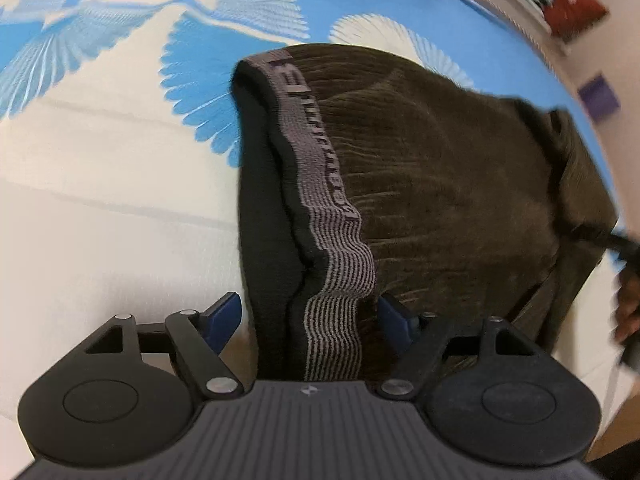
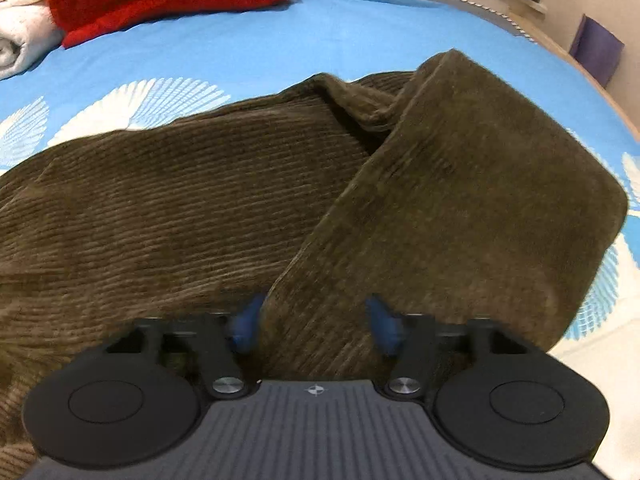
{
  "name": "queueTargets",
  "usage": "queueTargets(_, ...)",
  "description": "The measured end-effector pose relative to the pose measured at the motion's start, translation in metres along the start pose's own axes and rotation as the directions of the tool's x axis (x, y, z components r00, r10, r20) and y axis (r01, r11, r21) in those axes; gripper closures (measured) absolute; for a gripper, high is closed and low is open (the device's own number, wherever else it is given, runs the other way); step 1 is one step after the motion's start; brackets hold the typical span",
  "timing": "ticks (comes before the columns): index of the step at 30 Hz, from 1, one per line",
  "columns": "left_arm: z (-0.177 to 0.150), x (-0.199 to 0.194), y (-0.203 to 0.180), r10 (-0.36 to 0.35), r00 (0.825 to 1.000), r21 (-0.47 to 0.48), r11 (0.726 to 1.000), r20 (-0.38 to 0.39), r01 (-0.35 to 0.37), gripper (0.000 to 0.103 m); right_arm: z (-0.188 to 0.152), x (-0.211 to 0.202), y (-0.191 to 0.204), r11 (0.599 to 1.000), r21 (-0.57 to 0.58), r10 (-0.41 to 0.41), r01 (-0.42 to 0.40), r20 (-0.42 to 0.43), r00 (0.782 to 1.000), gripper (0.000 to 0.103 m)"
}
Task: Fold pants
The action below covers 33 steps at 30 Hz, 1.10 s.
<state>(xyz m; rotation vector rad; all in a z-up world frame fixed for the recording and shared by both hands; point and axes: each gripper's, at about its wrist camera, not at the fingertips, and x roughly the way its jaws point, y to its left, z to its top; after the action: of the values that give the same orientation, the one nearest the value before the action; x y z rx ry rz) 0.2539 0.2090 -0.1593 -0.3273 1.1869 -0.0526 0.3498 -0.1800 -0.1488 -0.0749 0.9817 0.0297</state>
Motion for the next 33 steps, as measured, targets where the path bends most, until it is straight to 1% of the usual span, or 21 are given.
queueTargets(1, -0.003, 0.000, -0.006, 0.012, 1.000, 0.036, 0.999, 0.014, -0.012, 0.031, 0.000, -0.003, -0.005, 1.000, 0.025, 0.013, -0.012, -0.006, 1.000, 0.092)
queueTargets(2, -0.005, 0.000, -0.010, 0.040, 0.999, 0.065, 0.997, 0.025, -0.042, 0.042, 0.001, -0.008, -0.010, 0.998, 0.054, 0.025, -0.024, -0.015, 1.000, 0.096)
queueTargets(3, -0.006, 0.001, -0.013, 0.072, 0.997, 0.093, 0.993, 0.036, -0.075, 0.055, 0.004, -0.013, -0.016, 0.997, 0.070, 0.025, -0.023, -0.024, 0.999, 0.096)
queueTargets(6, -0.006, -0.011, -0.015, 0.056, 0.995, 0.106, 0.992, 0.084, -0.065, 0.085, 0.015, -0.060, -0.045, 0.993, 0.116, 0.025, -0.030, 0.048, 0.999, 0.097)
queueTargets(8, -0.001, -0.033, -0.013, 0.025, 0.989, 0.075, 0.997, 0.149, -0.036, 0.090, 0.017, -0.103, -0.068, 0.985, 0.165, 0.022, -0.043, 0.126, 0.992, 0.097)
queueTargets(9, 0.001, -0.051, -0.011, -0.003, 0.977, 0.048, 0.999, 0.213, -0.008, 0.091, 0.016, -0.127, -0.080, 0.981, 0.184, 0.022, -0.053, 0.167, 0.986, 0.097)
queueTargets(12, 0.000, -0.102, -0.006, -0.051, 0.929, 0.014, 0.999, 0.366, 0.050, 0.092, -0.007, -0.208, -0.104, 0.975, 0.214, 0.006, -0.064, 0.260, 0.966, 0.097)
queueTargets(13, -0.005, -0.119, -0.003, -0.045, 0.913, 0.016, 0.999, 0.406, 0.042, 0.092, -0.016, -0.227, -0.105, 0.978, 0.198, 0.010, -0.069, 0.283, 0.959, 0.097)
queueTargets(15, -0.016, -0.141, 0.007, 0.002, 0.890, -0.002, 1.000, 0.456, -0.002, 0.092, -0.048, -0.266, -0.096, 0.988, 0.125, 0.047, -0.090, 0.313, 0.948, 0.097)
queueTargets(17, -0.026, -0.150, 0.021, 0.082, 0.878, -0.039, 0.997, 0.472, -0.072, 0.093, -0.080, -0.278, -0.079, 0.991, 0.047, 0.111, -0.127, 0.258, 0.960, 0.096)
queueTargets(18, -0.029, -0.148, 0.029, 0.130, 0.882, -0.073, 0.991, 0.454, -0.109, 0.092, -0.094, -0.272, -0.067, 0.988, -0.001, 0.152, -0.154, 0.189, 0.970, 0.095)
queueTargets(19, -0.031, -0.140, 0.037, 0.172, 0.898, -0.116, 0.984, 0.405, -0.136, 0.091, -0.111, -0.263, -0.055, 0.982, -0.050, 0.188, -0.184, 0.107, 0.976, 0.093)
queueTargets(20, -0.033, -0.129, 0.045, 0.202, 0.918, -0.142, 0.976, 0.340, -0.163, 0.091, -0.131, -0.251, -0.043, 0.973, -0.110, 0.207, -0.203, 0.031, 0.978, 0.086)
queueTargets(21, -0.035, -0.119, 0.051, 0.226, 0.935, -0.148, 0.970, 0.275, -0.190, 0.091, -0.145, -0.242, -0.035, 0.968, -0.162, 0.194, -0.192, -0.002, 0.981, 0.084)
queueTargets(22, -0.037, -0.112, 0.055, 0.265, 0.936, -0.161, 0.959, 0.232, -0.232, 0.091, -0.154, -0.235, -0.030, 0.967, -0.199, 0.163, -0.161, -0.005, 0.987, 0.084)
queueTargets(24, -0.042, -0.116, 0.058, 0.320, 0.917, -0.193, 0.941, 0.239, -0.278, 0.087, -0.153, -0.229, -0.035, 0.969, -0.187, 0.168, -0.159, 0.029, 0.985, 0.084)
queueTargets(25, -0.043, -0.121, 0.057, 0.312, 0.916, -0.193, 0.944, 0.251, -0.268, 0.085, -0.146, -0.229, -0.041, 0.973, -0.155, 0.183, -0.173, 0.050, 0.982, 0.081)
queueTargets(27, -0.045, -0.124, 0.052, 0.290, 0.920, -0.185, 0.951, 0.262, -0.247, 0.066, -0.127, -0.227, -0.057, 0.983, -0.058, 0.178, -0.172, 0.114, 0.977, 0.074)
queueTargets(28, -0.043, -0.121, 0.049, 0.289, 0.923, -0.175, 0.952, 0.254, -0.250, 0.063, -0.120, -0.226, -0.067, 0.983, -0.031, 0.183, -0.181, 0.138, 0.973, 0.066)
queueTargets(29, -0.040, -0.116, 0.044, 0.290, 0.928, -0.154, 0.953, 0.234, -0.259, 0.062, -0.110, -0.221, -0.071, 0.982, -0.011, 0.187, -0.188, 0.162, 0.969, 0.060)
queueTargets(33, -0.030, -0.102, 0.034, 0.302, 0.936, -0.096, 0.953, 0.181, -0.289, 0.062, -0.080, -0.185, -0.071, 0.979, 0.031, 0.192, -0.203, 0.222, 0.956, 0.059)
